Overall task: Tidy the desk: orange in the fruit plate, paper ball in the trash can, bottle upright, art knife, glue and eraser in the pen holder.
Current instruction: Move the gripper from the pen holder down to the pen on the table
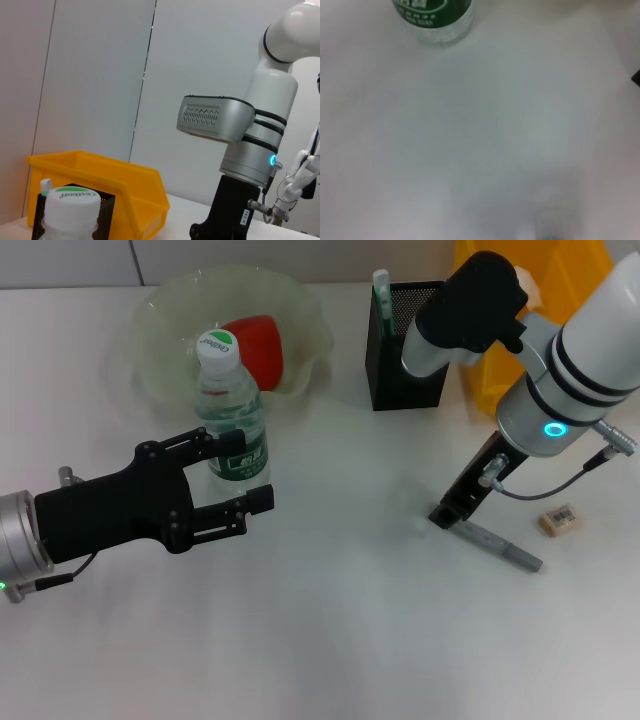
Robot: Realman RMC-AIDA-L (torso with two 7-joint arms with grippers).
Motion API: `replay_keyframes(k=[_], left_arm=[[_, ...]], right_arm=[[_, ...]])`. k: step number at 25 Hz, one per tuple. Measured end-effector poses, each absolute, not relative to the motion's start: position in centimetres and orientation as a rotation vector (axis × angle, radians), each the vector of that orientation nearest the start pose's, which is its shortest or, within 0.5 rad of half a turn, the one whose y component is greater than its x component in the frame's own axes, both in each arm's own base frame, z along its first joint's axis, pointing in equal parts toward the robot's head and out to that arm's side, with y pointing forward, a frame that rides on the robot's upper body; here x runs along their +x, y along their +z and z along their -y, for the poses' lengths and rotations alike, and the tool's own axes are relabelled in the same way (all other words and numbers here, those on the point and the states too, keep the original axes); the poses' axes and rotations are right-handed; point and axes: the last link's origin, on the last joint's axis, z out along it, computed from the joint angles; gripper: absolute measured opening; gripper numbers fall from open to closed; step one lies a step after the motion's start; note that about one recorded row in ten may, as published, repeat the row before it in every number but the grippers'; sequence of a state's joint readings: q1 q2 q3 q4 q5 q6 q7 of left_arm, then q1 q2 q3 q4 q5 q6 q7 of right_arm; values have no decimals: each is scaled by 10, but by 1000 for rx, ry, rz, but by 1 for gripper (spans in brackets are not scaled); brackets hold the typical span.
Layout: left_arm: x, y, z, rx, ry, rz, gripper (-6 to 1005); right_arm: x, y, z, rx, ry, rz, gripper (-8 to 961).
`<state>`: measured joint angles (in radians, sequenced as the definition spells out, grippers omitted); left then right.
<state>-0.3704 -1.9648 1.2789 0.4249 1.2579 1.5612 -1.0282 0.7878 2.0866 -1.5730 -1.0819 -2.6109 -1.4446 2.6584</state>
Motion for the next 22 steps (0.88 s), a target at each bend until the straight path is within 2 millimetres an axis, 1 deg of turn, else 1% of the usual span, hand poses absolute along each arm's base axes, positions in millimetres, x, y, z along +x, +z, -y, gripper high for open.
replay_keyframes(k=[11, 17, 22], left_arm=[[-279, -12, -281, -2645, -1012, 457, 776], [-281, -11, -279, -2643, -1015, 467, 775], [-281, -10, -278, -2643, -1014, 467, 775]], right_arm=[[171, -63, -365, -2623, -699, -884, 290], [170, -57, -365, -2622, -661, -893, 92], [165, -50, -361, -2631, -643, -867, 24]])
